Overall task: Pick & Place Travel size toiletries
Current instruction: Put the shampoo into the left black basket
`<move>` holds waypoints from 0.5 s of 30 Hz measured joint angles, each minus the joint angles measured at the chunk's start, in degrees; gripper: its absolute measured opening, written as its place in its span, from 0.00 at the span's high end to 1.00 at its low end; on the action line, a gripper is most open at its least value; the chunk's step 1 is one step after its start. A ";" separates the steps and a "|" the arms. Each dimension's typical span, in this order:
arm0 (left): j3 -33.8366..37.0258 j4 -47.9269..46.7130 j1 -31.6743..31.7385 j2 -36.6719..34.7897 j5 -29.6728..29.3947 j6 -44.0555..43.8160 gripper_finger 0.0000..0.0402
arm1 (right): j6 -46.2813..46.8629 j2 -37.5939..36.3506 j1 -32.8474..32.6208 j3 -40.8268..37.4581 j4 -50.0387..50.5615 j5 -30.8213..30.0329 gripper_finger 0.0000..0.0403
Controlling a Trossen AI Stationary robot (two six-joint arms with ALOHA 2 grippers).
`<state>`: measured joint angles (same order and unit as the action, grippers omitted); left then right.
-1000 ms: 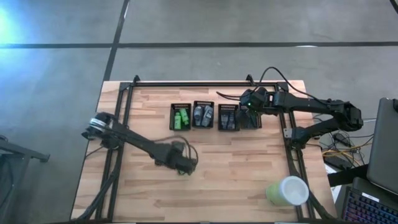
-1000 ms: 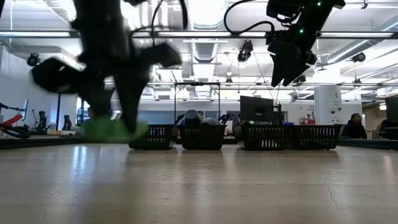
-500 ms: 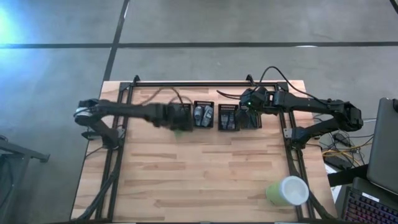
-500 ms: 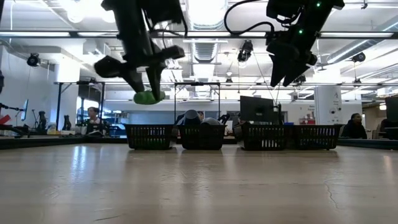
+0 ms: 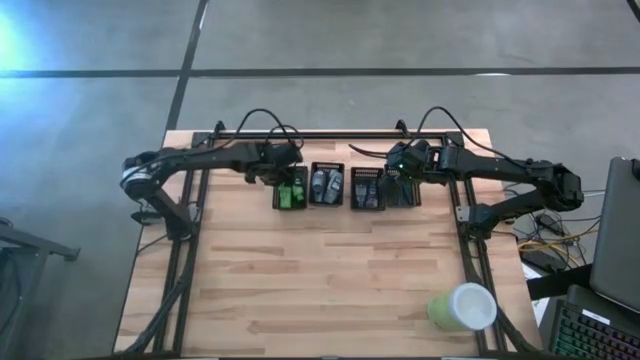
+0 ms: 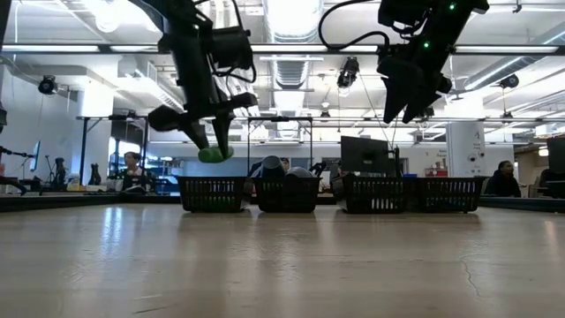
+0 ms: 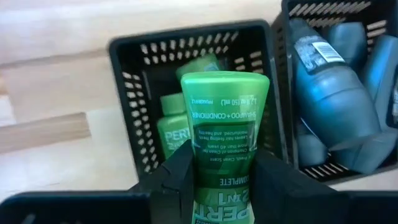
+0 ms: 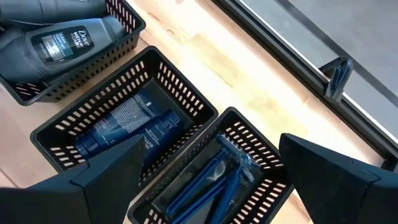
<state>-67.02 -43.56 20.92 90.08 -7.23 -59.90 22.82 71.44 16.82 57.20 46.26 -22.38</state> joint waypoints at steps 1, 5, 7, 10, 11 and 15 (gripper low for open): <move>0.64 1.04 0.02 0.00 0.58 0.02 0.72 | 0.03 0.00 0.01 0.00 -0.01 -0.02 0.09; 3.44 5.60 0.03 0.00 0.77 -0.16 0.71 | 0.12 0.00 0.13 -0.01 -0.07 -0.08 0.09; 4.54 8.67 0.03 0.00 0.70 -1.13 0.67 | 0.12 0.00 0.13 -0.01 -0.15 -0.10 0.09; 5.32 9.91 0.03 0.00 0.59 -2.74 0.59 | 0.13 0.00 0.12 -0.01 -0.18 -0.10 0.09; 5.37 9.99 0.03 0.00 0.20 -2.88 0.55 | 0.12 0.00 0.13 -0.01 -0.20 -0.10 0.09; 5.30 9.94 0.03 0.00 -0.30 -2.89 0.42 | 0.14 0.00 0.11 -0.01 -0.20 -0.11 0.09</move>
<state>-61.72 -33.62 20.95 90.08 -7.53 -62.78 22.96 71.44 16.93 57.19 46.06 -22.49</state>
